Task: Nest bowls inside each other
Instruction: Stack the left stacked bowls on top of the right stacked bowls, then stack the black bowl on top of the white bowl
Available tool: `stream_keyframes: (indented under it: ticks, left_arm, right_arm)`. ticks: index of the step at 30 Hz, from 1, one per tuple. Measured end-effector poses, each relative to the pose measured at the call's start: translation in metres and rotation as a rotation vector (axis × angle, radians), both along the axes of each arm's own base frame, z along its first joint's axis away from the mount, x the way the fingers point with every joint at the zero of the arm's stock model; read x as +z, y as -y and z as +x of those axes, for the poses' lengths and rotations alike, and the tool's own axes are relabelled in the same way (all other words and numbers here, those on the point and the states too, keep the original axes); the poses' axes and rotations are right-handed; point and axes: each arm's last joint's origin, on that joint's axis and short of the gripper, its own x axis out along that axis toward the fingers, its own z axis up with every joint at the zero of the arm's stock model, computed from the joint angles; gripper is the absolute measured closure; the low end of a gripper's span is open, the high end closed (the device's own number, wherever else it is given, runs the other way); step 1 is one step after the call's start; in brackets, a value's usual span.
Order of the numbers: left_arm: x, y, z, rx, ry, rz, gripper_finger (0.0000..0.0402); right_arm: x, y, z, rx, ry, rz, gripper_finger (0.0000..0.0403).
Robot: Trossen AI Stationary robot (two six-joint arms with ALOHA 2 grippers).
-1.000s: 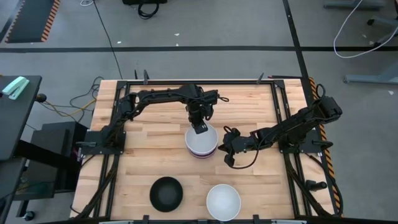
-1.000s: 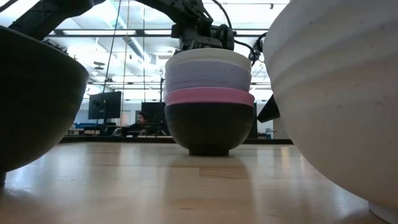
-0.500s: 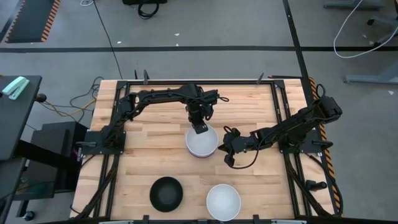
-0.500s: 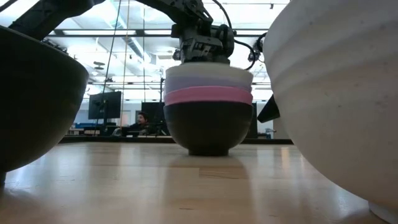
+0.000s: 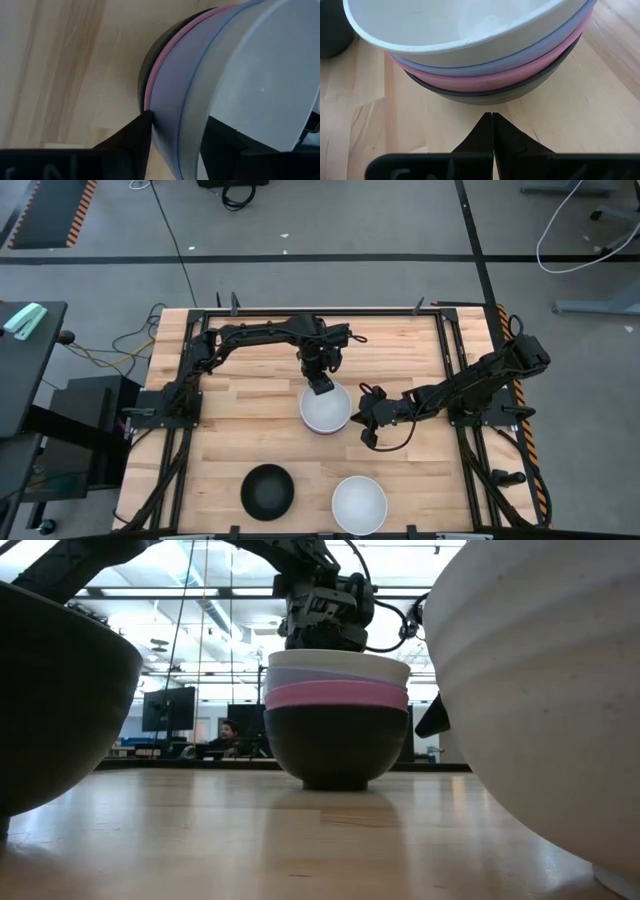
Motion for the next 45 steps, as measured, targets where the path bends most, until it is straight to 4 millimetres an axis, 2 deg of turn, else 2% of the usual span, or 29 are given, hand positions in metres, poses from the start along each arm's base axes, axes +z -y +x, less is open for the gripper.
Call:
stream_keyframes:
  ticks: [10, 21, 27, 32, 36, 41, 45]
  left_arm:
    - [0.006, 0.000, -0.003, 0.003, 0.015, -0.068, 0.0243]
    - [0.056, -0.009, -0.026, 0.060, 0.112, 0.009, 0.0239]
    - [0.076, -0.010, -0.052, 0.096, 0.001, 0.137, 0.0239]
    - [0.091, 0.006, -0.068, 0.109, -0.092, 0.214, 0.0239]
    - [0.099, 0.023, -0.072, 0.091, -0.103, 0.245, 0.0239]
    - [0.108, 0.046, -0.077, 0.079, -0.101, 0.272, 0.0242]
    - [0.107, 0.063, -0.081, 0.067, -0.136, 0.324, 0.0248]
  right_arm:
    - [0.000, 0.000, 0.000, 0.001, -0.004, -0.002, 0.0398]
    - [0.000, 0.000, 0.000, 0.009, -0.006, 0.000, 0.0397]
    - [-0.001, 0.000, -0.001, 0.021, -0.013, 0.007, 0.0392]
    - [-0.002, 0.000, -0.004, 0.024, -0.045, 0.002, 0.0390]
    - [0.000, -0.003, -0.007, 0.033, -0.051, 0.004, 0.0390]
    - [0.011, -0.009, -0.012, 0.063, -0.020, 0.006, 0.0391]
    - [0.025, -0.015, -0.019, 0.081, 0.024, 0.003, 0.0390]
